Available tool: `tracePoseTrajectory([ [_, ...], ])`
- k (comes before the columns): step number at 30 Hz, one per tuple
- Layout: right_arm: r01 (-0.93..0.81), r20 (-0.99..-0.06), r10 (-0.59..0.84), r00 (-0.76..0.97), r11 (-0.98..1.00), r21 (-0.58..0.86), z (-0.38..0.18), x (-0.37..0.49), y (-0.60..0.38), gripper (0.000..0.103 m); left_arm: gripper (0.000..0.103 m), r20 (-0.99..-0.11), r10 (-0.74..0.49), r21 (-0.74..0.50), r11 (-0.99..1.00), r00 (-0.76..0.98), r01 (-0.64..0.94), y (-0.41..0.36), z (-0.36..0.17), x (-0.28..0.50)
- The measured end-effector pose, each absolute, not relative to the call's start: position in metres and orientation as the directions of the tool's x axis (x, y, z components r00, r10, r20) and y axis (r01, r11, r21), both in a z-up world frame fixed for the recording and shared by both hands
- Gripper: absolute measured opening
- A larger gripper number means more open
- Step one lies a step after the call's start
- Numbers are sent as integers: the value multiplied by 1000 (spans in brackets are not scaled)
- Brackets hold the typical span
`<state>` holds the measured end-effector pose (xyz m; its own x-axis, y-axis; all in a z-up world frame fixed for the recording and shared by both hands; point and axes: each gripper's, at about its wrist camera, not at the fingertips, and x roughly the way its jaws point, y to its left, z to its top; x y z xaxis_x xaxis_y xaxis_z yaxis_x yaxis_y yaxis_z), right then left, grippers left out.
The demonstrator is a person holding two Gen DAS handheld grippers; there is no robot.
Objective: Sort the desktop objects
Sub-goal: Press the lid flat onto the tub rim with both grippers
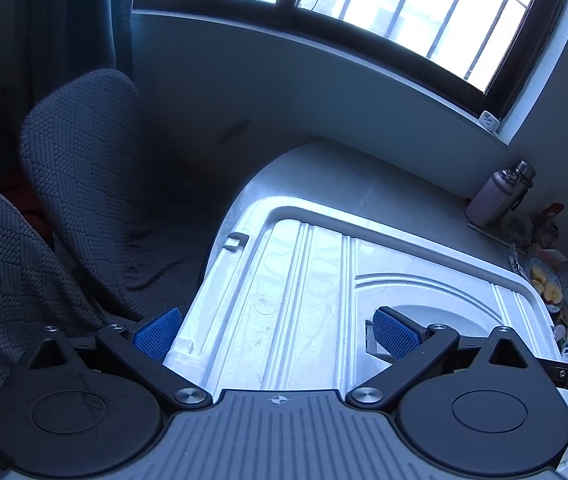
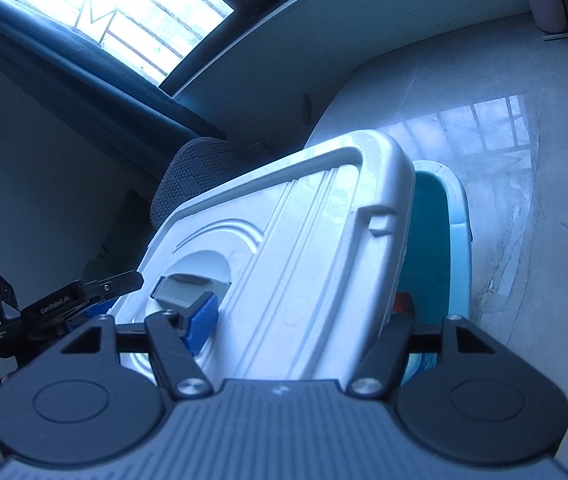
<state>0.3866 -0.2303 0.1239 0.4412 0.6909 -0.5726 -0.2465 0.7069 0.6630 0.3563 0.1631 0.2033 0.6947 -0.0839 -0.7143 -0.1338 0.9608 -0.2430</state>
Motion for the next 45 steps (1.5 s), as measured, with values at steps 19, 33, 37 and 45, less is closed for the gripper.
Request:
tracePoseTrajectory([
  [19, -122, -698, 546, 463, 820, 560, 126, 409, -238, 75, 102, -745, -106, -268, 952, 658, -150, 188, 176, 380],
  [33, -121, -750, 360, 555, 927, 355, 142, 399, -247, 78, 102, -755, -96, -227, 966, 649, -122, 177, 182, 392],
  [37, -134, -768, 353, 534, 933, 335, 139, 390, -241, 76, 103, -772, -70, -171, 980, 632, -99, 173, 181, 391],
  [45, -141, -787, 303, 537, 952, 271, 135, 373, -228, 71, 103, -818, -30, -135, 981, 575, -141, 189, 161, 388],
])
